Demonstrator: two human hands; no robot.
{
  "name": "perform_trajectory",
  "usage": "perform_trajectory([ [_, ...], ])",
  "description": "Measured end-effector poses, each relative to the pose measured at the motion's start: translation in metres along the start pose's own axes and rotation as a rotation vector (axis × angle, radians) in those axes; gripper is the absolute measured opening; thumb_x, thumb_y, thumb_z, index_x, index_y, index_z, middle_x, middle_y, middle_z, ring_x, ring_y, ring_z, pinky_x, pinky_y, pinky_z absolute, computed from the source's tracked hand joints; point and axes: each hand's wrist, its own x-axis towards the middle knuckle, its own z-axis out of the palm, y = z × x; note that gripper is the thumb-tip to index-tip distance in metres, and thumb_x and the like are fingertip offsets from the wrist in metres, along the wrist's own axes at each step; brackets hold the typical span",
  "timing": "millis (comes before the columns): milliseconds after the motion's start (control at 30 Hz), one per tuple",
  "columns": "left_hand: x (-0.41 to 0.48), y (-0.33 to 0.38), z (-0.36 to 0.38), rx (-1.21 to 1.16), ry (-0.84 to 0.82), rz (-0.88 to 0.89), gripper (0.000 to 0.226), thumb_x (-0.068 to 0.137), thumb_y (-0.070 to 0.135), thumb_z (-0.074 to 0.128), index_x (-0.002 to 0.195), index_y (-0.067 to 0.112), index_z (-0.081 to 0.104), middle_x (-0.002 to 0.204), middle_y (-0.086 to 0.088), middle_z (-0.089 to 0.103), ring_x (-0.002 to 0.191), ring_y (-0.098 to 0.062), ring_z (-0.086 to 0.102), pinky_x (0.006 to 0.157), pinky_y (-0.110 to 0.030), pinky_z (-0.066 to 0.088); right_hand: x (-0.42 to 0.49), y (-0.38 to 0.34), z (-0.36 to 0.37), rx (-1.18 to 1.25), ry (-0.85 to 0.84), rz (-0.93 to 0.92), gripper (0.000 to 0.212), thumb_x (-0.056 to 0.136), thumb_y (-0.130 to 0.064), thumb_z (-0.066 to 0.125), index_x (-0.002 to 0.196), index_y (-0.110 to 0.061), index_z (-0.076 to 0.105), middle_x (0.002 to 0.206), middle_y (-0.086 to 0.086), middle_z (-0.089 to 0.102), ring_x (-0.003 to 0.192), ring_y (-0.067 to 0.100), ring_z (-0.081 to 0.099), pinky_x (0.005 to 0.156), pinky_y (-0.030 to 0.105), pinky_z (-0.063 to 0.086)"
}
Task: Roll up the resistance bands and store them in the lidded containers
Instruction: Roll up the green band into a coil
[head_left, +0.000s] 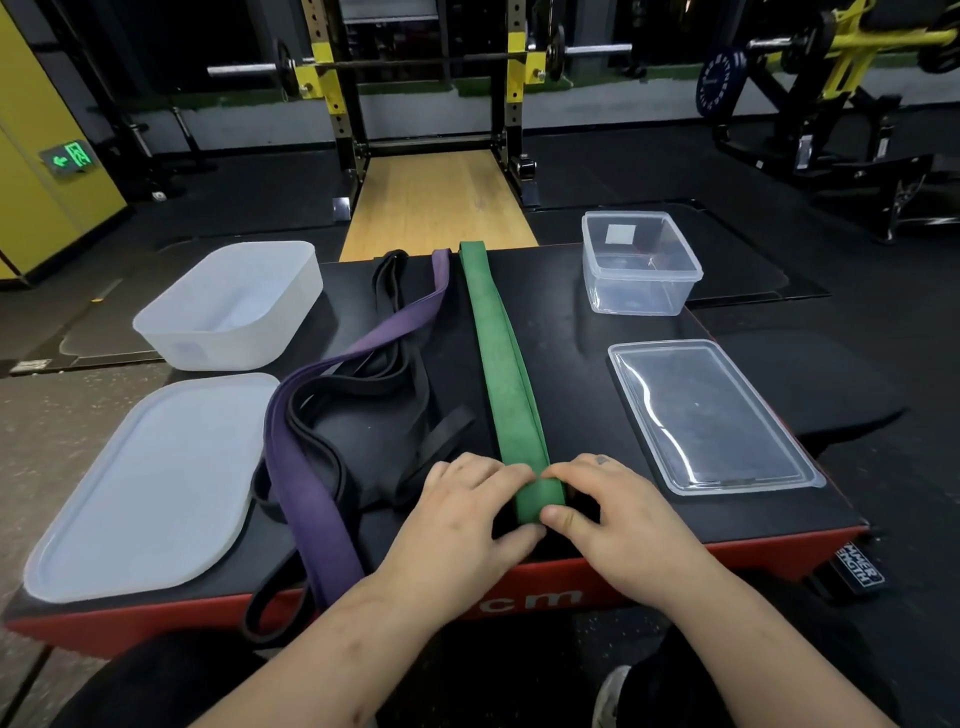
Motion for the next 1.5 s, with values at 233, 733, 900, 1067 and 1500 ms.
perform_trajectory([
  [233, 0.001, -0.002, 0.001, 0.021, 0.009, -0.054, 0.047, 0.087, 0.057, 0.059, 0.127, 0.031, 0.064, 0.105, 0.014, 0.056, 0.105, -0.011, 0.052, 0.092, -0.035, 0.045, -0.007, 0.003, -0.001, -0.026, 0.025, -0.013, 0.048, 0.091, -0.042, 0.073, 0.136, -0.042, 0.057, 0.112, -0.03, 0.052, 0.118, -0.006, 0.045, 0.097, 0.012, 0.036],
  [733, -0.001, 0.002, 0.004, 0.095, 0.018, -0.123, 0.055, 0.085, 0.062, 0.057, 0.13, 0.032, 0.055, 0.125, 0.018, 0.061, 0.125, -0.003, 0.048, 0.105, -0.031, 0.033, 0.001, 0.004, 0.005, -0.115, 0.053, 0.015, 0.042, 0.097, -0.039, 0.068, 0.139, -0.039, 0.061, 0.139, -0.018, 0.061, 0.138, 0.005, 0.041, 0.116, 0.021, 0.026],
  [900, 0.002, 0.001, 0.003, 0.07, 0.038, -0.115, 0.055, 0.086, 0.064, 0.054, 0.127, 0.029, 0.062, 0.119, 0.017, 0.063, 0.123, -0.004, 0.046, 0.102, -0.029, 0.032, 0.0, 0.003, 0.004, -0.099, 0.069, 0.013, 0.039, 0.097, -0.039, 0.068, 0.135, -0.036, 0.063, 0.13, -0.021, 0.063, 0.126, 0.007, 0.049, 0.11, 0.026, 0.037],
  [1067, -0.001, -0.001, 0.0, 0.023, 0.004, -0.08, 0.057, 0.087, 0.069, 0.051, 0.121, 0.027, 0.068, 0.12, 0.018, 0.054, 0.128, -0.004, 0.041, 0.105, -0.027, 0.03, -0.008, 0.005, -0.002, -0.074, -0.018, -0.012, 0.052, 0.093, -0.064, 0.048, 0.139, -0.042, 0.059, 0.127, -0.029, 0.057, 0.124, 0.003, 0.051, 0.107, 0.026, 0.041],
  [1500, 0.001, 0.002, 0.0, 0.015, -0.001, -0.091, 0.058, 0.089, 0.066, 0.047, 0.13, 0.027, 0.06, 0.128, 0.016, 0.051, 0.131, -0.003, 0.037, 0.11, -0.026, 0.027, -0.003, 0.01, 0.001, -0.047, -0.031, 0.04, 0.058, 0.091, -0.068, 0.045, 0.143, -0.043, 0.054, 0.139, -0.029, 0.046, 0.131, 0.008, 0.046, 0.109, 0.025, 0.035],
])
